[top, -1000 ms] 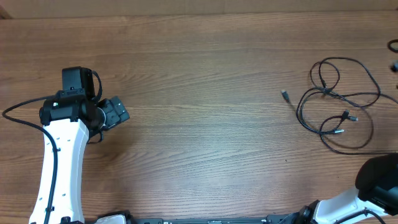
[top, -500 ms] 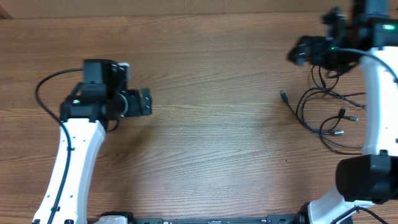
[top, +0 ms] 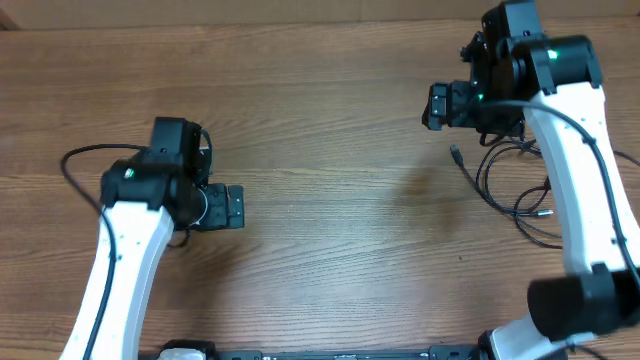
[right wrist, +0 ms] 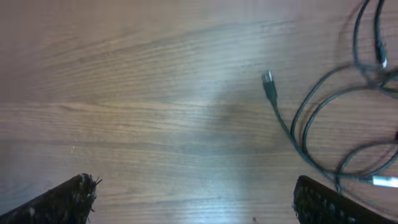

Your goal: Untangle cables

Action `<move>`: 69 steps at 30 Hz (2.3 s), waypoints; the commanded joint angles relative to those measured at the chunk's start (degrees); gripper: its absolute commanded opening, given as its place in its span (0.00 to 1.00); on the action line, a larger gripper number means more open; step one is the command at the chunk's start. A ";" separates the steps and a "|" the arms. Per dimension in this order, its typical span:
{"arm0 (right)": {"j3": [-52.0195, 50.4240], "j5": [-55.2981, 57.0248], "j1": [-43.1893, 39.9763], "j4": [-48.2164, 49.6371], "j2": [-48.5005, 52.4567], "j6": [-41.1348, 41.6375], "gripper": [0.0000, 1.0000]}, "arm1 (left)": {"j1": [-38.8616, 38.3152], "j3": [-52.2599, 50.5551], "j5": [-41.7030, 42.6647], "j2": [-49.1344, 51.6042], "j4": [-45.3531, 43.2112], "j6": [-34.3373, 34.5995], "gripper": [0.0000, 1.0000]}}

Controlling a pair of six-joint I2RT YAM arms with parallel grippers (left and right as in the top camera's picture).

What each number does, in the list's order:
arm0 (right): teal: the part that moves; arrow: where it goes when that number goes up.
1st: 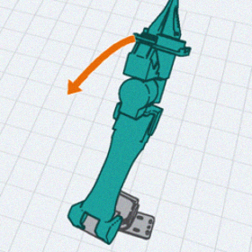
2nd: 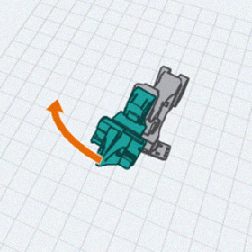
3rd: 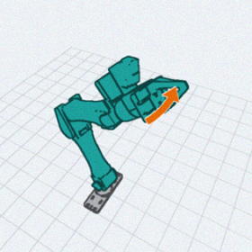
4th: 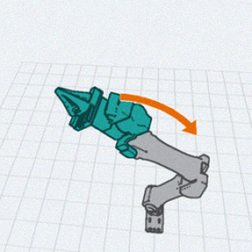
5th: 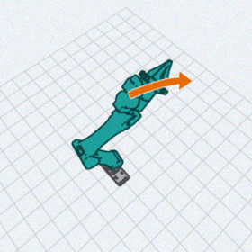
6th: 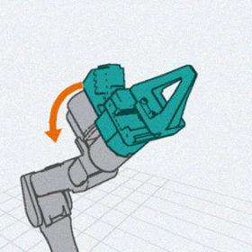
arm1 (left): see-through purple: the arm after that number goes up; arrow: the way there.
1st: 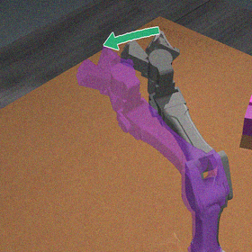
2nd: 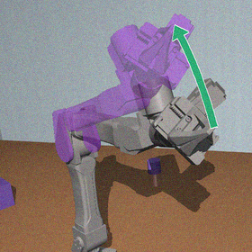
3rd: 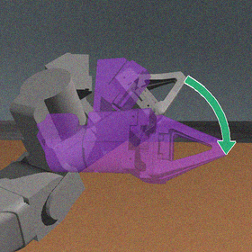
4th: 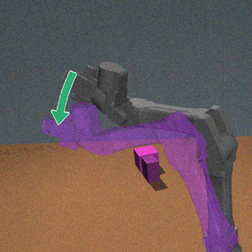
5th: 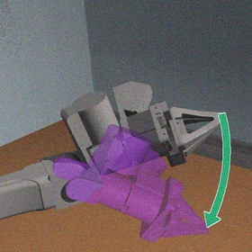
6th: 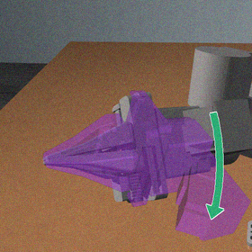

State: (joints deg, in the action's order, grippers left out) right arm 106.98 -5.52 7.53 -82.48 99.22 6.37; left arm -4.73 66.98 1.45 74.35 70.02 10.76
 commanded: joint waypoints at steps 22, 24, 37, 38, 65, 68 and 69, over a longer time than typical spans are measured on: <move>-39.50 1.60 -0.13 17.03 -49.75 -0.57 1.00 | 0.22 -14.97 1.31 -38.40 -7.21 1.66 1.00; -39.50 1.60 -0.13 17.05 -49.16 -0.57 1.00 | 0.22 -14.97 1.33 -38.40 -7.21 1.68 1.00; -39.54 2.84 -0.15 20.17 -51.84 -3.91 1.00 | 0.22 -14.97 1.33 -38.40 -7.21 1.68 1.00; -39.54 3.21 -0.15 21.66 -53.11 -4.94 1.00 | 0.22 -14.97 1.33 -38.40 -7.21 1.68 1.00; -88.19 7.61 -1.01 70.05 -99.06 -11.41 1.00 | 0.22 -14.97 1.33 -38.40 -7.21 1.68 1.00; -92.13 7.80 -1.01 75.73 -99.06 -12.59 1.00 | 0.22 -14.97 1.33 -38.40 -7.21 1.68 1.00; -93.26 7.85 -1.01 77.33 -99.06 -13.03 1.00 | 0.22 -14.97 1.31 -38.40 -7.21 1.68 1.00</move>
State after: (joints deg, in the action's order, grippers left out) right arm 16.51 1.76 6.74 -7.70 0.71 -5.02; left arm -4.73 52.40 2.15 36.05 62.87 11.88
